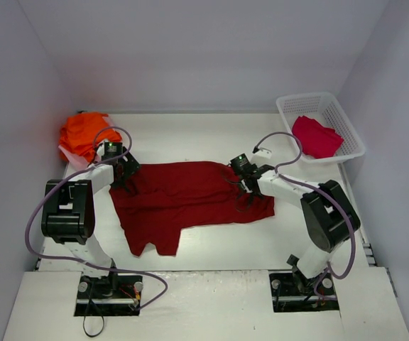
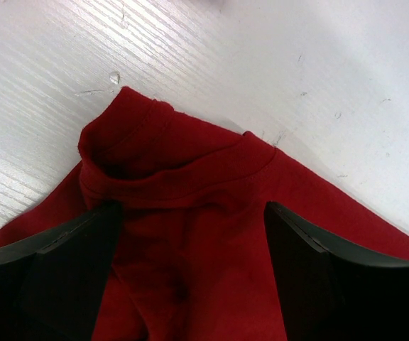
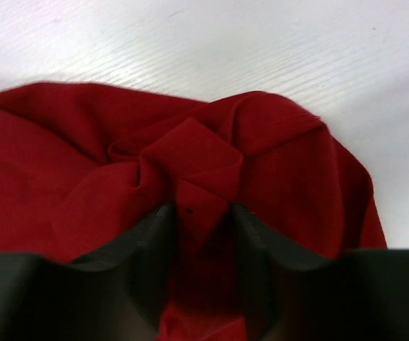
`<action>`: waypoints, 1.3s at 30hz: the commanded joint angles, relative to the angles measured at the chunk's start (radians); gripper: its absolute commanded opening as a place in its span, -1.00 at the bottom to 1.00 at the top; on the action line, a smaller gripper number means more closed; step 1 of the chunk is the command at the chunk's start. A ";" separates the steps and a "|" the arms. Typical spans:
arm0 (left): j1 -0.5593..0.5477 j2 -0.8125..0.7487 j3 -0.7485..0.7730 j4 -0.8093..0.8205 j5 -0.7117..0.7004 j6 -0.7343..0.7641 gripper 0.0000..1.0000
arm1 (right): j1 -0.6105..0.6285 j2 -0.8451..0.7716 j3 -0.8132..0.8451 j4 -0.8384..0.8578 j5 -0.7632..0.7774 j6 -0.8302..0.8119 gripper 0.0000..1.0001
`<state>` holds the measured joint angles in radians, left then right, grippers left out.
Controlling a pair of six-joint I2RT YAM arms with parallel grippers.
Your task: Fold and stack the t-shirts
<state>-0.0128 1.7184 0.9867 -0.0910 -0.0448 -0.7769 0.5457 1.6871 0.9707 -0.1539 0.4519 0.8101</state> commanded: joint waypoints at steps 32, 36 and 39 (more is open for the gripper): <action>-0.003 -0.016 -0.069 0.036 -0.018 0.024 0.52 | -0.142 -0.001 0.349 0.099 0.171 -0.434 -1.00; -0.003 -0.010 -0.077 0.043 -0.020 0.024 0.52 | -0.144 -0.006 0.361 0.184 0.134 -0.500 -1.00; -0.003 -0.006 -0.082 0.050 -0.020 0.019 0.52 | -0.144 0.005 0.416 0.220 0.116 -0.545 -1.00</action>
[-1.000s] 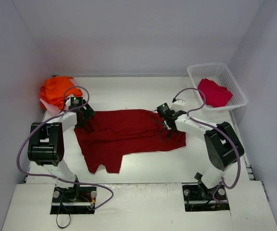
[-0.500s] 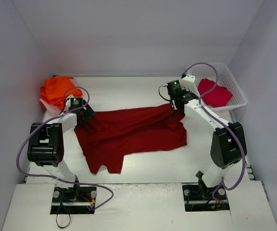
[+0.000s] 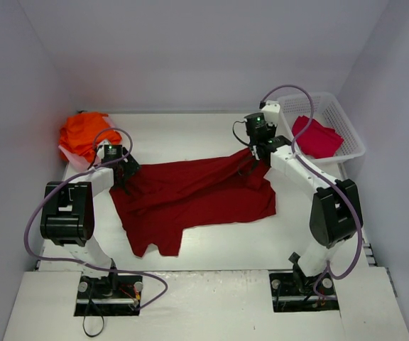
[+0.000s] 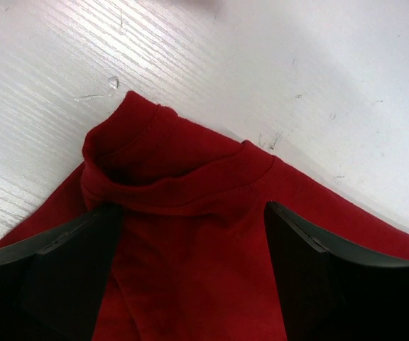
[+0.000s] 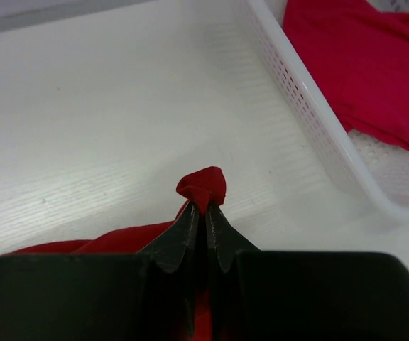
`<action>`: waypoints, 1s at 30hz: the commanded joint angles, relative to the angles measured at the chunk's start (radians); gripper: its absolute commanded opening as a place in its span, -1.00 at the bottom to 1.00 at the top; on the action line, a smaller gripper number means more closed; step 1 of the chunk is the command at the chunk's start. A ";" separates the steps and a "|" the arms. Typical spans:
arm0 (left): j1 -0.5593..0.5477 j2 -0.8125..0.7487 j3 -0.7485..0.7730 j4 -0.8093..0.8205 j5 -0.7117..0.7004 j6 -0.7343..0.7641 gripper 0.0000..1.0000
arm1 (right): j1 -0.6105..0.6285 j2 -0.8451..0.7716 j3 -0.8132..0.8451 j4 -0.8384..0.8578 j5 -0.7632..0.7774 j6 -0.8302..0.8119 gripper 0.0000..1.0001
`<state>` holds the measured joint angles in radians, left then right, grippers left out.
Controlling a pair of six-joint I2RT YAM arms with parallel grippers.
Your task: Fold and stack the t-shirts
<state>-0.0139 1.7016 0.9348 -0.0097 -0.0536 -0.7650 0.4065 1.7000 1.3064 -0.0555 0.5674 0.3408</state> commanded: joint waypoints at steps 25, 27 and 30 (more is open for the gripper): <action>-0.001 -0.011 -0.044 -0.029 0.000 0.009 0.52 | 0.035 -0.227 -0.077 0.281 -0.146 -0.197 -1.00; -0.001 -0.017 -0.042 -0.032 -0.002 0.012 0.52 | 0.051 -0.296 -0.154 0.266 -0.127 -0.171 -1.00; -0.001 -0.020 -0.034 -0.038 -0.002 0.016 0.52 | 0.095 -0.353 -0.200 0.201 -0.060 -0.114 -1.00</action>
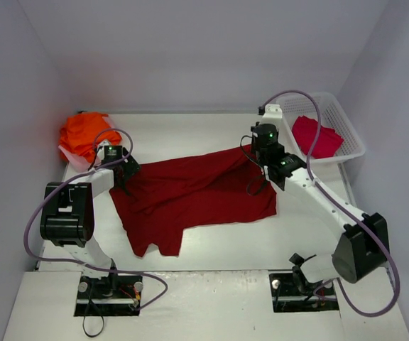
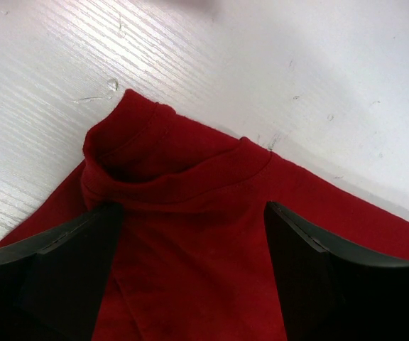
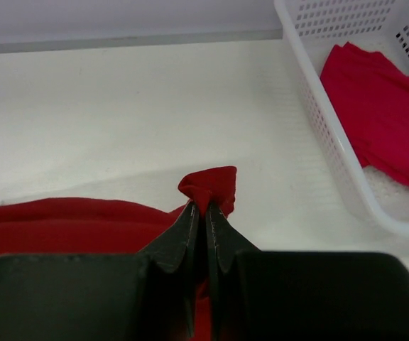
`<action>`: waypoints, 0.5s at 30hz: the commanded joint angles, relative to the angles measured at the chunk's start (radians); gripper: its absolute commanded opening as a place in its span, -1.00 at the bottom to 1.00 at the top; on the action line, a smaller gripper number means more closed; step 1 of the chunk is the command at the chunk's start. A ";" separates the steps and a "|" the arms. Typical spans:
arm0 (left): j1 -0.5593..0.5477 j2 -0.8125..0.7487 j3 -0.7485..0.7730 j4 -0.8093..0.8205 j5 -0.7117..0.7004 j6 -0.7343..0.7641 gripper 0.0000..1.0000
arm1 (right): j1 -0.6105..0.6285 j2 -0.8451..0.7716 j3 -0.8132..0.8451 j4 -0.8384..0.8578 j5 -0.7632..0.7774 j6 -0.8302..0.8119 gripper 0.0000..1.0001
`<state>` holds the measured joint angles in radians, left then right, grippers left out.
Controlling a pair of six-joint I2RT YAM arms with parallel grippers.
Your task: Fold and stack the t-shirts
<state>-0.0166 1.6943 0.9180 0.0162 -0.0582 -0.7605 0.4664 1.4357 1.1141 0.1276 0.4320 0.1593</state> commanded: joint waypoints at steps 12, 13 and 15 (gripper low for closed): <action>0.001 -0.039 -0.025 -0.071 0.004 0.007 0.52 | 0.212 -0.101 -0.075 -0.279 0.137 0.342 -1.00; 0.001 -0.039 -0.025 -0.071 0.006 0.007 0.52 | 0.221 -0.101 -0.082 -0.289 0.143 0.376 -1.00; 0.001 -0.038 -0.024 -0.073 0.006 0.007 0.52 | 0.256 -0.104 -0.102 -0.315 0.152 0.411 -1.00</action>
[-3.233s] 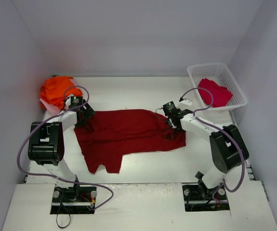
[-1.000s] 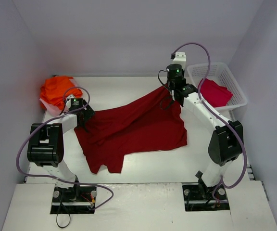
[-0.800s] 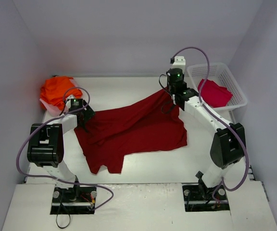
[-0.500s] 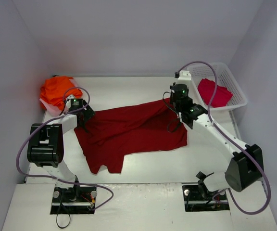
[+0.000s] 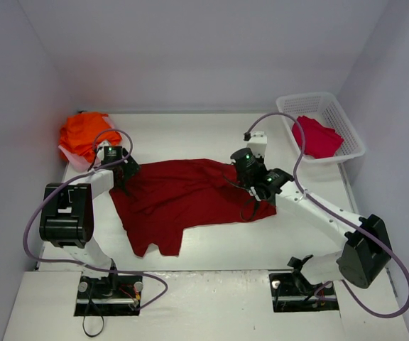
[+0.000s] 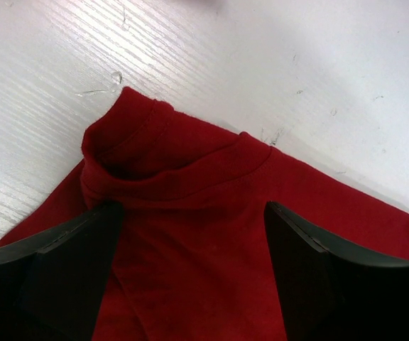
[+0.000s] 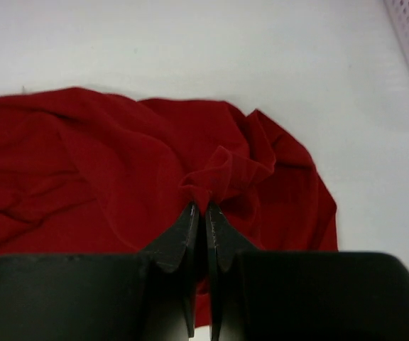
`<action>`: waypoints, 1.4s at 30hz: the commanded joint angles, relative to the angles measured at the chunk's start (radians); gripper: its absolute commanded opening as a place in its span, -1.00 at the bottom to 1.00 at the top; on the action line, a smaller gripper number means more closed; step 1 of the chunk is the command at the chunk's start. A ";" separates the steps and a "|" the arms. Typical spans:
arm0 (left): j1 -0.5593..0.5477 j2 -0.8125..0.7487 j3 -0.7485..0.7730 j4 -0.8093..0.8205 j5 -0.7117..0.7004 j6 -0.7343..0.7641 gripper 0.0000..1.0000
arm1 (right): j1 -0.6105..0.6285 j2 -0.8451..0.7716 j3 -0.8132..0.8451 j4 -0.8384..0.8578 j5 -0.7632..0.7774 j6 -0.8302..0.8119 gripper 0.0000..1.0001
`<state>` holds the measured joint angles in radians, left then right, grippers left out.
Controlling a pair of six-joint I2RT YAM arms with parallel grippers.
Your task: Fold and stack the t-shirts
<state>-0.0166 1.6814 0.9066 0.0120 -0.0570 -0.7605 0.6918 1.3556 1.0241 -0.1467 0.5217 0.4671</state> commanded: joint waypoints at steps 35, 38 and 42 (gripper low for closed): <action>0.003 -0.019 -0.035 -0.057 0.013 0.016 0.52 | -0.221 0.042 -0.084 0.033 -0.069 0.256 0.04; 0.004 -0.025 -0.035 -0.058 0.011 0.016 0.52 | -0.242 0.101 -0.062 0.067 -0.103 0.231 0.03; 0.004 -0.020 -0.031 -0.055 0.019 0.012 0.52 | -0.271 0.151 -0.067 0.123 -0.158 0.231 0.02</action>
<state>-0.0166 1.6772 0.8974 0.0223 -0.0528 -0.7570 0.4320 1.4937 0.9421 -0.1200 0.4175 0.7162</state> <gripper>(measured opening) 0.760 0.512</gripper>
